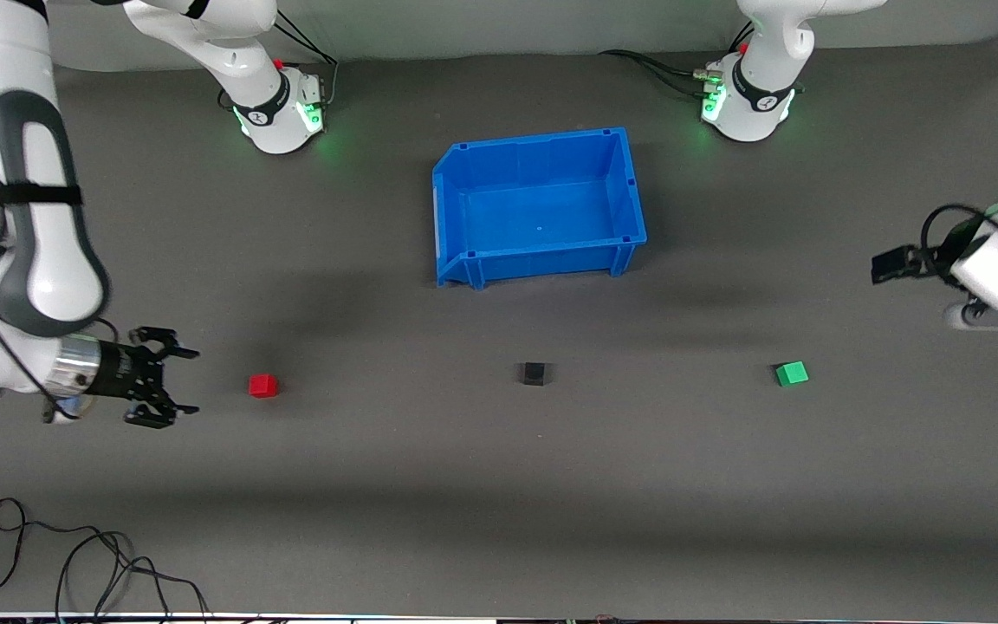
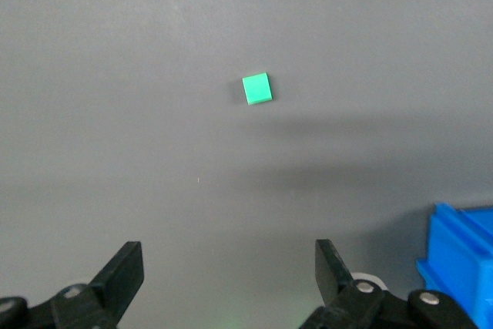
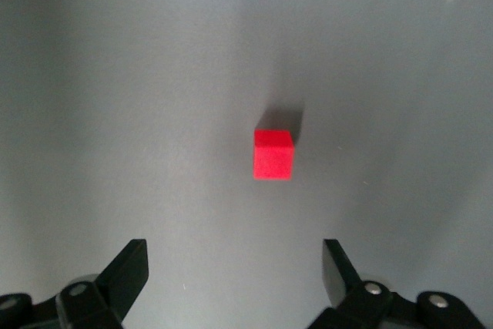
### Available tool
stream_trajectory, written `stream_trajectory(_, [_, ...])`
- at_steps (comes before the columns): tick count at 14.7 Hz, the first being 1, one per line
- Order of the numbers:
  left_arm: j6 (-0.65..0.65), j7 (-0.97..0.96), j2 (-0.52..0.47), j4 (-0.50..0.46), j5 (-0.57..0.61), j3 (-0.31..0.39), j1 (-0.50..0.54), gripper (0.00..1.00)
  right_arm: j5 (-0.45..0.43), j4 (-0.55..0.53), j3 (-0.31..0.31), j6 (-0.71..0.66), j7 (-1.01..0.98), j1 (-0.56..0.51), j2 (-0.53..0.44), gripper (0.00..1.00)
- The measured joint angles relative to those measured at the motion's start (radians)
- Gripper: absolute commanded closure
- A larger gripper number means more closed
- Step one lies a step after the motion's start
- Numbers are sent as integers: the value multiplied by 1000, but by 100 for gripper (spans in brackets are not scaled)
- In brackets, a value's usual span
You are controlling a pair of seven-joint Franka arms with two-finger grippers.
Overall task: Attach green and red cubes to black cube
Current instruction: 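Grasp the red cube with the right gripper while the left gripper grasps the green cube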
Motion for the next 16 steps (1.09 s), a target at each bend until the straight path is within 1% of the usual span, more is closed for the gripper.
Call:
stream_trajectory(2, [104,-2,28,-65,-1,0,2,0,66,-9,0,41,-24,3,56,0])
stream_trajectory(3, [141,-5,50,-83,-1,-1,2,0,84,-9,0,57,-34,3,81,0])
stream_trajectory(5, [195,-12,105,-96,-1,-1,3,0,114,-10,0,85,-48,3,121,0])
stream_trajectory(7, [242,-23,180,-101,-1,-1,3,4,152,-10,0,100,-72,3,154,0])
stream_trajectory(11, [370,-86,334,-95,-1,-5,0,7,170,-11,1,104,-84,3,188,0])
stream_trajectory(12, [403,-93,367,-91,-2,-5,0,8,171,-11,1,104,-84,3,190,4])
stream_trajectory(13, [425,-103,398,-78,-2,-4,1,10,171,-13,2,104,-84,4,191,12])
stream_trajectory(14, [432,-114,425,-60,-2,-4,1,13,174,-14,2,104,-84,4,191,23])
stream_trajectory(15, [435,-122,447,-42,-2,-5,1,16,179,-16,2,104,-85,4,192,37])
stream_trajectory(16, [444,-128,466,-28,-2,-5,1,20,184,-18,2,103,-89,4,192,43])
